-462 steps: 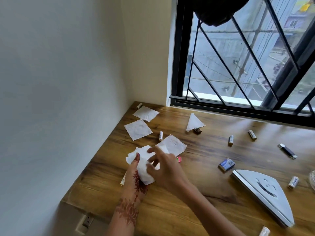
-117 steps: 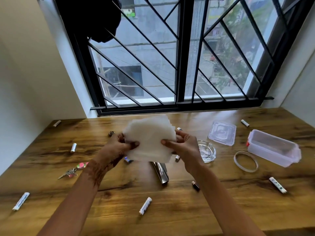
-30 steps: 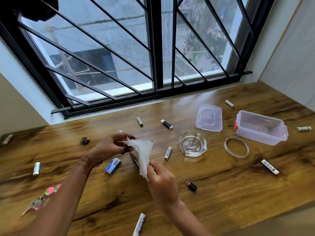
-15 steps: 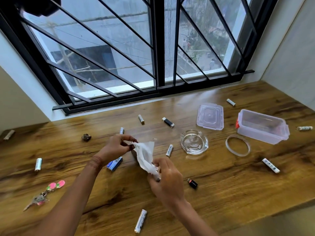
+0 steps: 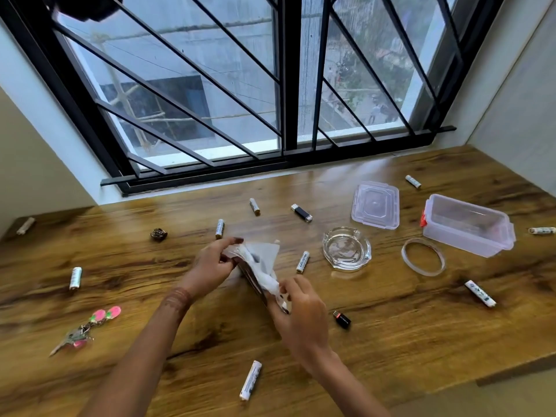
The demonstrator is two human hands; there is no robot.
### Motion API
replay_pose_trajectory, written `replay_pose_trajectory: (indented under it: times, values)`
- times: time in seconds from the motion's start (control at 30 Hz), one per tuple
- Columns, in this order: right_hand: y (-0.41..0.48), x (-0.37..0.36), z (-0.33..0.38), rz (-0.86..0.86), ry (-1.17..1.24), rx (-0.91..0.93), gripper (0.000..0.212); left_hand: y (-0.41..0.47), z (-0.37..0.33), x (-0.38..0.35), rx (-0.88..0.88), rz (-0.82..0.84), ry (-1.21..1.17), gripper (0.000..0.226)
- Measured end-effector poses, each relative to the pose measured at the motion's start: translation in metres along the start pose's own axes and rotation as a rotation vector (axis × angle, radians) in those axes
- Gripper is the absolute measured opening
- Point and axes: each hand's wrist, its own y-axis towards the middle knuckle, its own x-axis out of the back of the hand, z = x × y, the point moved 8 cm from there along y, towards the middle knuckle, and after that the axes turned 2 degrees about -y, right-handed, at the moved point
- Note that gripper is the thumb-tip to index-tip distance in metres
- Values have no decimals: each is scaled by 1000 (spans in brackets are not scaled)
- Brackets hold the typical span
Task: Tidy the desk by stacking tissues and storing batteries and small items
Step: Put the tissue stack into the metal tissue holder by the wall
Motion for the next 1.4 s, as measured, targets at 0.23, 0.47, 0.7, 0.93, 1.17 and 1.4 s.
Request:
replay_pose_trajectory:
  times: [0.23,0.47,0.7,0.93,1.17,1.4]
  values:
    - [-4,-14,-12,155,116,-97,59,-37,19,-18,129,-233,-275,52]
    - [-9,-36,-22,288,146,-186,37,-56,28,-69,212,-44,-467,38]
    - [2,-16,-22,224,233,-224,20,-44,4,-68,121,-15,-454,40]
    - [48,43,-34,26,160,-189,22,-5,-60,-66,-74,-18,-426,44]
    - [97,119,-84,-102,155,-159,25,47,-158,-108,-251,72,-467,53]
    - [160,217,-177,-157,121,-148,30,118,-267,-192,-292,113,-548,76]
